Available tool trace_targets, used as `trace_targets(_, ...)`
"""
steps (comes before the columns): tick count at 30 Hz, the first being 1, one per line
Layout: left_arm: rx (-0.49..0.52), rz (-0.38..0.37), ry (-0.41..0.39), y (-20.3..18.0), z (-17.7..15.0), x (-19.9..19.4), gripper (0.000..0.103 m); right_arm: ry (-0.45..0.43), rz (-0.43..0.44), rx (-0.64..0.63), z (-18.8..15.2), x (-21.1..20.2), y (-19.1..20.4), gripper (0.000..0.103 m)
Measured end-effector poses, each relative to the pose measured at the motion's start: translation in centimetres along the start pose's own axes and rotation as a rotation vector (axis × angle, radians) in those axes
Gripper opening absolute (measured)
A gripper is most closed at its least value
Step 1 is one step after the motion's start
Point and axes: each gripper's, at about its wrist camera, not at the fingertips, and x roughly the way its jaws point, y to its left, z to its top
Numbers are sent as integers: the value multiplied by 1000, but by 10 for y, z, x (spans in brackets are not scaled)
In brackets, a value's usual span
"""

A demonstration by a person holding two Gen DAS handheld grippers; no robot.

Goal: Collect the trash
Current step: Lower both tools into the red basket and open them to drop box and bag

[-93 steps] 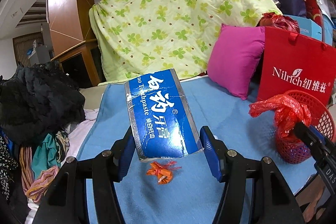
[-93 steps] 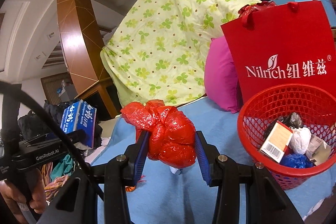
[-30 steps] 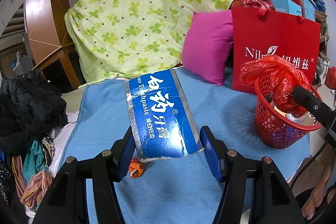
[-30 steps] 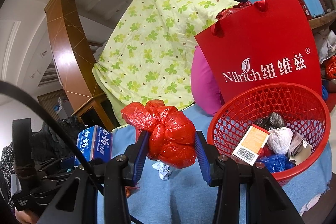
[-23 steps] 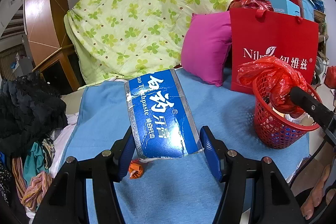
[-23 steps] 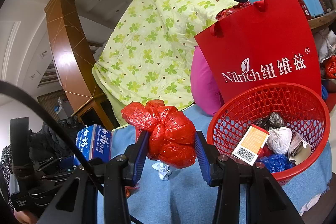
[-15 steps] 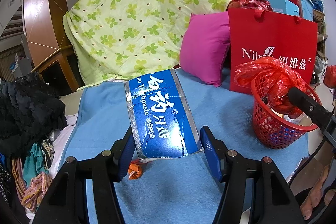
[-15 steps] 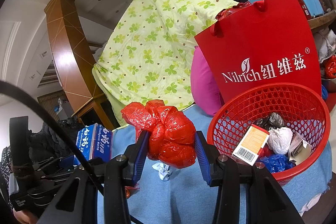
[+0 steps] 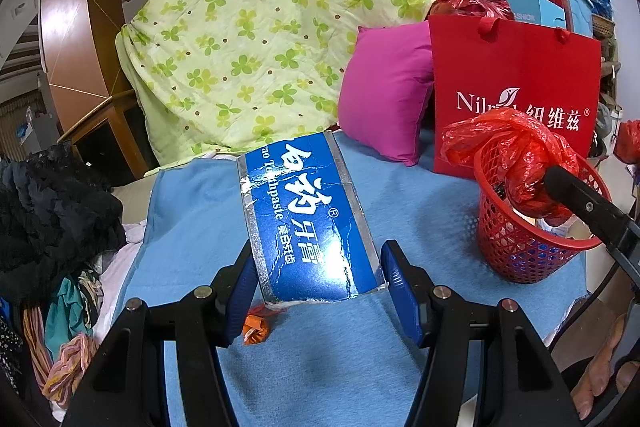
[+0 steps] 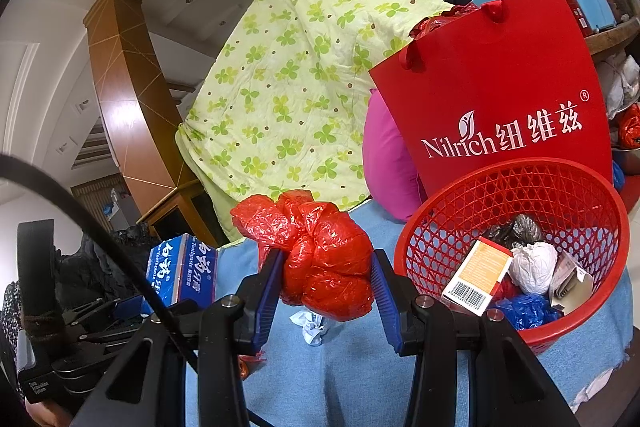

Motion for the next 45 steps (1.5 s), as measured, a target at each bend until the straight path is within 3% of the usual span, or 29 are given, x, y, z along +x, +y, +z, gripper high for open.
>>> trace_targets(45, 68, -65, 14, -43, 5, 7, 63, -53, -35, 117, 5, -31, -34, 47)
